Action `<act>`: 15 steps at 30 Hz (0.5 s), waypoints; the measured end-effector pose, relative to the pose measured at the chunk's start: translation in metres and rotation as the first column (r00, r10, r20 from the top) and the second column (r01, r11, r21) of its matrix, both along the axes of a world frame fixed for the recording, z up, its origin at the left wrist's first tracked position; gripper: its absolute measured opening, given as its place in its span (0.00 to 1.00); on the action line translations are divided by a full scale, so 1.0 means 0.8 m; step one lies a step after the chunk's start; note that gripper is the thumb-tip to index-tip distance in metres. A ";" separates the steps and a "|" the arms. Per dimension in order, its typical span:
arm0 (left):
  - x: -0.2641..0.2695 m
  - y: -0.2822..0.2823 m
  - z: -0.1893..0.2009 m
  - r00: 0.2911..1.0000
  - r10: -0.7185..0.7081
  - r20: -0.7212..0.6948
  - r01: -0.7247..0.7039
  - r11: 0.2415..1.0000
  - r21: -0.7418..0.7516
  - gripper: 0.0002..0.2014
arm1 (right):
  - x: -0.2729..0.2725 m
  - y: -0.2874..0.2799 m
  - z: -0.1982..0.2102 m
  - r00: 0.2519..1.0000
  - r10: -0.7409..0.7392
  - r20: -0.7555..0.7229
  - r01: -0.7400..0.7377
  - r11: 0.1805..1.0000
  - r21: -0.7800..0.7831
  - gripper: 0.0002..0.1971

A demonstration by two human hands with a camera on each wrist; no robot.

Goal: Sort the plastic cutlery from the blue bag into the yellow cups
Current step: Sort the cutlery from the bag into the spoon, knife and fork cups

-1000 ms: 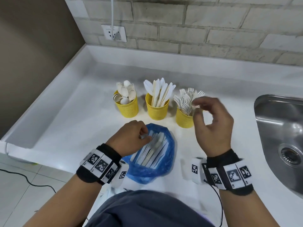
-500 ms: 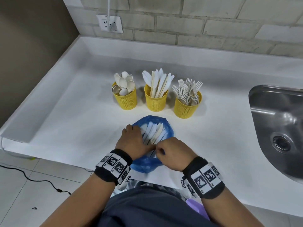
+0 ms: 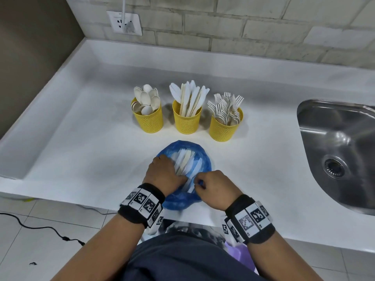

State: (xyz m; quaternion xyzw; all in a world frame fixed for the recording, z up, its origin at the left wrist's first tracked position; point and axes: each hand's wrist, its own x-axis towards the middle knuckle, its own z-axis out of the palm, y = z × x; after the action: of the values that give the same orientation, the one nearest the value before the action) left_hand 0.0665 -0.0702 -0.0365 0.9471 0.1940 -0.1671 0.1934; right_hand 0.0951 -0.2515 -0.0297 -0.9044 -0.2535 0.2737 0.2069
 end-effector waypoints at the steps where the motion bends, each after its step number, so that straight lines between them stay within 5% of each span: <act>1: -0.001 0.000 0.000 1.000 0.004 -0.003 -0.004 1.000 -0.007 0.29 | 0.001 0.000 0.000 1.000 -0.012 -0.005 0.012 1.000 -0.002 0.11; 10: -0.004 0.005 -0.001 0.997 0.070 -0.017 -0.071 0.993 -0.096 0.32 | 0.004 0.003 -0.005 1.000 -0.020 -0.010 0.019 0.999 -0.051 0.10; 15: -0.004 0.003 -0.005 0.998 0.049 -0.025 -0.051 0.996 -0.070 0.32 | 0.000 0.005 -0.003 1.000 -0.006 -0.026 0.005 0.999 -0.034 0.18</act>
State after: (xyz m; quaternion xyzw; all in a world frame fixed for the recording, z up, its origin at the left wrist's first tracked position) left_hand 0.0630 -0.0676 -0.0407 0.9325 0.2140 -0.1799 0.2286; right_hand 0.0953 -0.2474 -0.0323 -0.9049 -0.2436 0.2890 0.1958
